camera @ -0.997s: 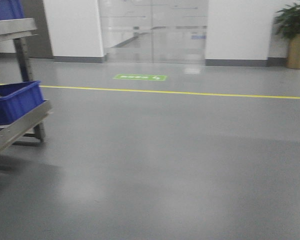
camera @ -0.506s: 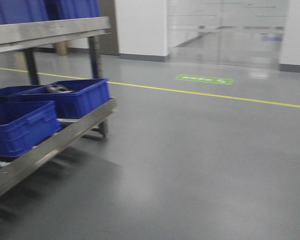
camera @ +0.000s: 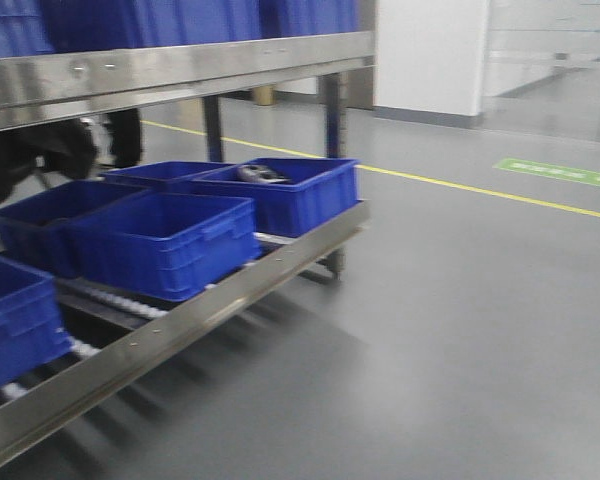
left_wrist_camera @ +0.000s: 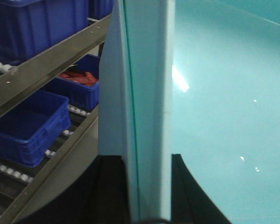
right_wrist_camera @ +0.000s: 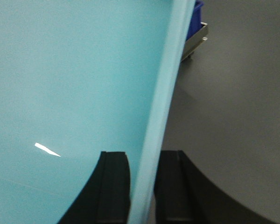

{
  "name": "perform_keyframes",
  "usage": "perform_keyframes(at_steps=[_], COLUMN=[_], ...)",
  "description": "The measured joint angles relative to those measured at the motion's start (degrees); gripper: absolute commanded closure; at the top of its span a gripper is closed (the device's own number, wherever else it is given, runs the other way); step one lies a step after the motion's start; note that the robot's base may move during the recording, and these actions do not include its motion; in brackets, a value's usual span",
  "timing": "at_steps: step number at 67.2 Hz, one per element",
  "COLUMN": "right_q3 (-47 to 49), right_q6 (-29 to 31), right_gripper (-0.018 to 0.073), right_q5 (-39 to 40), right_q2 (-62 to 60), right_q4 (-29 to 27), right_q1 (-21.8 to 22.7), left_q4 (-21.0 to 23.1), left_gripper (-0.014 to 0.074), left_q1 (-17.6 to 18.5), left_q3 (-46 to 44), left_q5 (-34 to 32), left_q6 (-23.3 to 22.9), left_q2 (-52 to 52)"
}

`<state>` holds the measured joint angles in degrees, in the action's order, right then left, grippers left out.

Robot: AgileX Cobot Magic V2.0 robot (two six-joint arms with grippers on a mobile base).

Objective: Move two blue bins to right shelf middle
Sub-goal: 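Hold the teal bin and drive up to the roller shelf of blue bins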

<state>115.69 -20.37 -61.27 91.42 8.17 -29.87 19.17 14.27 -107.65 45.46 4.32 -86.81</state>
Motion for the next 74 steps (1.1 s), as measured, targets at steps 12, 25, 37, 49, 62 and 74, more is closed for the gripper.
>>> perform_keyframes(at_steps=[12,25,37,49,62,74], right_q3=[0.0,0.0,0.0,0.0,0.0,0.0], right_q6=[0.0,0.0,0.0,0.0,0.0,0.0], right_gripper=[0.0721,0.0721,0.0721,0.0721,0.0721,0.0721], right_q5=[0.0,0.0,0.0,0.0,0.0,-0.1], right_q2=[0.0,0.0,0.0,0.0,0.0,0.0], right_q4=[0.0,0.0,0.0,0.0,0.0,0.0], right_q1=[0.0,0.0,0.0,0.0,0.0,0.0], left_q4=[0.0,0.0,0.0,0.0,0.0,0.0], left_gripper=[0.0707,0.0707,0.0707,0.0707,0.0707,0.0707], left_q1=[0.0,0.0,0.0,0.0,0.0,0.0], left_q3=[0.0,0.0,0.0,0.0,0.0,0.0], left_q5=[-0.1,-0.1,-0.3,-0.4,-0.4,-0.4], left_q6=[0.0,0.1,0.1,0.1,0.1,0.1], left_q2=[0.0,0.0,0.0,0.0,0.0,0.0])
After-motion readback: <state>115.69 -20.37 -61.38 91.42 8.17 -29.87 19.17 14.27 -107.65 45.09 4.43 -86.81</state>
